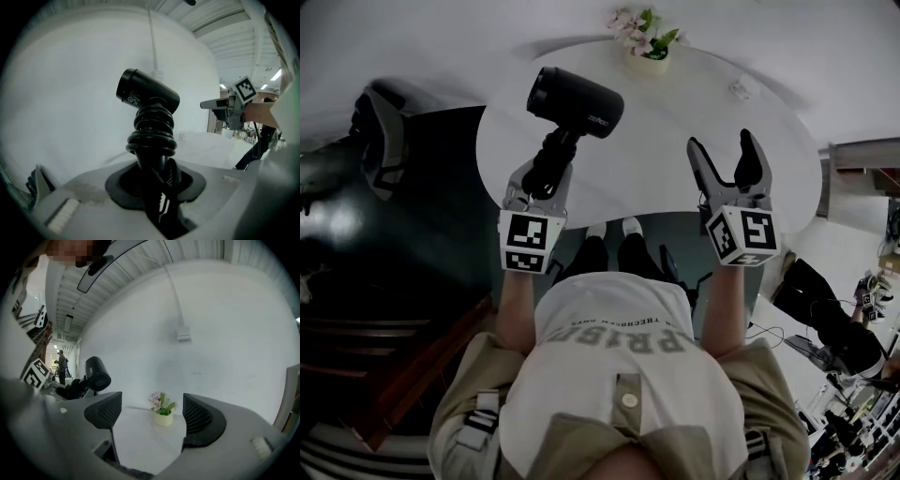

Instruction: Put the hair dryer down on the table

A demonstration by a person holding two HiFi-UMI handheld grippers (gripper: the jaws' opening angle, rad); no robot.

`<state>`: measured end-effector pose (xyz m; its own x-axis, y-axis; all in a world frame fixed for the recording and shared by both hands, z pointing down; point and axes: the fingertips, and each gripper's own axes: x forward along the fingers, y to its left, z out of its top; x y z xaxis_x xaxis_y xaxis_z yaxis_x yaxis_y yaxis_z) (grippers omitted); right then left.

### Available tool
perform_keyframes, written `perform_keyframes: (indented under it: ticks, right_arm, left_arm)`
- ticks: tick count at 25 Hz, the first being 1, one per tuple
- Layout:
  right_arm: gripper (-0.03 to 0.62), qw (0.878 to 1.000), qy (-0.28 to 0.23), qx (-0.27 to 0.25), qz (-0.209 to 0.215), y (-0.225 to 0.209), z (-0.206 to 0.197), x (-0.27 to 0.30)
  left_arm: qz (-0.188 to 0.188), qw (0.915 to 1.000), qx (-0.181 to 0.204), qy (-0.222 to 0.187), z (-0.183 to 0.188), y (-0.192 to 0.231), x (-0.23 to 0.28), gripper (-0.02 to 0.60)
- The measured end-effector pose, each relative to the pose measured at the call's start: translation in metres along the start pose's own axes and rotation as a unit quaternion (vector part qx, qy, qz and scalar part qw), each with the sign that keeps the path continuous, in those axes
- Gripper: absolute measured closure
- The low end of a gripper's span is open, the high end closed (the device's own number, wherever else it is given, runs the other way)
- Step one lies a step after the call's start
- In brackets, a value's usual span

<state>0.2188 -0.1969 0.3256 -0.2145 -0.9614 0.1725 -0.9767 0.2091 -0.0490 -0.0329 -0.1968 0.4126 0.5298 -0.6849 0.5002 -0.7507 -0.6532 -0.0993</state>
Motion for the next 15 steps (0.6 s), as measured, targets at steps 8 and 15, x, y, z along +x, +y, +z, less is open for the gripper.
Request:
perform_keyframes:
  ticks: [8,15]
  right_arm:
    - [0.181,0.999,0.030,0.002,0.036,0.000,-0.019,0.007]
    - [0.168,0.996,0.052,0.011,0.077,0.009,-0.032,0.016]
  left_arm:
    - [-0.023,0.9978,0.023,0.058,-0.029,-0.018,0.009,0.460]
    - [-0.045,0.9937,0.027,0.099,-0.057,-0.030,0.016,0.460]
